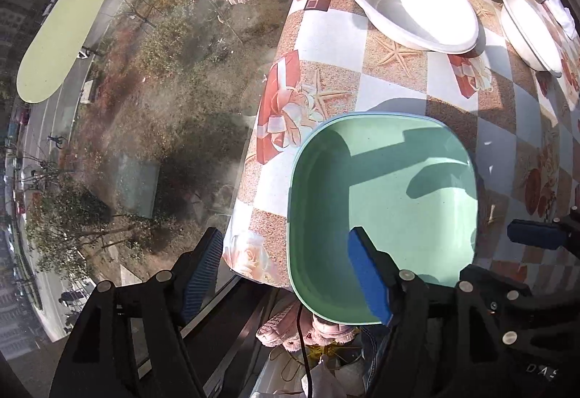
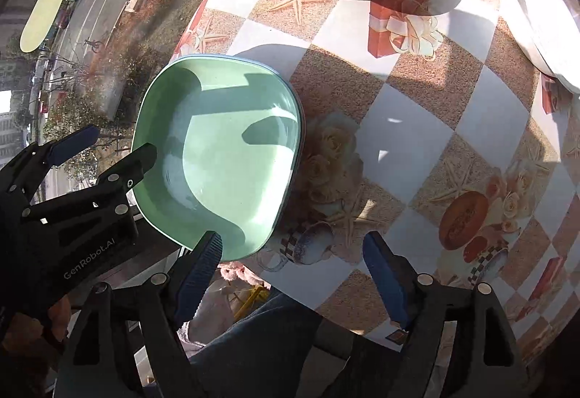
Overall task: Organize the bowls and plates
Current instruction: 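Carry the green plate onto the blue plate and open both grippers, then move both grippers toward the white bowls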
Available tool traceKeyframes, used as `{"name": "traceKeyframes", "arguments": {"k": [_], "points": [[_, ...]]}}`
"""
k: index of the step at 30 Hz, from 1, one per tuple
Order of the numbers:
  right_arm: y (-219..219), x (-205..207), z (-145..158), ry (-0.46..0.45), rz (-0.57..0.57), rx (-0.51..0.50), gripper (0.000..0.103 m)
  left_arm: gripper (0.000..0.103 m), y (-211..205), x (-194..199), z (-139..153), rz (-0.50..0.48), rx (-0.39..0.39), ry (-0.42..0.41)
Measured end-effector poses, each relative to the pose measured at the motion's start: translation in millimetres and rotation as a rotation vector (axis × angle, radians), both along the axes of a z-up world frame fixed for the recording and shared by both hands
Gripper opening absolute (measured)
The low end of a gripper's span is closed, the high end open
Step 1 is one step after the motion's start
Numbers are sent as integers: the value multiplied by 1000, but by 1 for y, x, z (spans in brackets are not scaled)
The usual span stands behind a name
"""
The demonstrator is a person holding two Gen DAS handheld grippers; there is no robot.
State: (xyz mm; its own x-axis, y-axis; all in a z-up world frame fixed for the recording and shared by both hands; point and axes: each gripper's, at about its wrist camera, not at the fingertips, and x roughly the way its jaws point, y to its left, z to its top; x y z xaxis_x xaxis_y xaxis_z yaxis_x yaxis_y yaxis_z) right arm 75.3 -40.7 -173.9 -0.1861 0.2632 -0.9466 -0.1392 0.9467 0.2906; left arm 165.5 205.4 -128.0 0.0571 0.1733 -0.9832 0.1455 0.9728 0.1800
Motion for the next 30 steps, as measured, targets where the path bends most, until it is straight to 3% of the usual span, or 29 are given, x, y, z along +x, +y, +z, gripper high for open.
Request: {"name": "traceKeyframes", "arguments": {"k": [5,12,20,30], "points": [[-66,-10,-4,34,-158,-61,82,79,-15,-4,-6,-26,-38,13],[-147,-60,-22,152,-452,-107,82,80,-64,-4,-5,-147,-84,30],[-156,-63,-14,128,-470,-125,82,80,-112,-11,-1,-304,-118,32],[-172,-73,-5,131,-526,-123,82,80,-118,-13,-5,-360,-141,67]]}}
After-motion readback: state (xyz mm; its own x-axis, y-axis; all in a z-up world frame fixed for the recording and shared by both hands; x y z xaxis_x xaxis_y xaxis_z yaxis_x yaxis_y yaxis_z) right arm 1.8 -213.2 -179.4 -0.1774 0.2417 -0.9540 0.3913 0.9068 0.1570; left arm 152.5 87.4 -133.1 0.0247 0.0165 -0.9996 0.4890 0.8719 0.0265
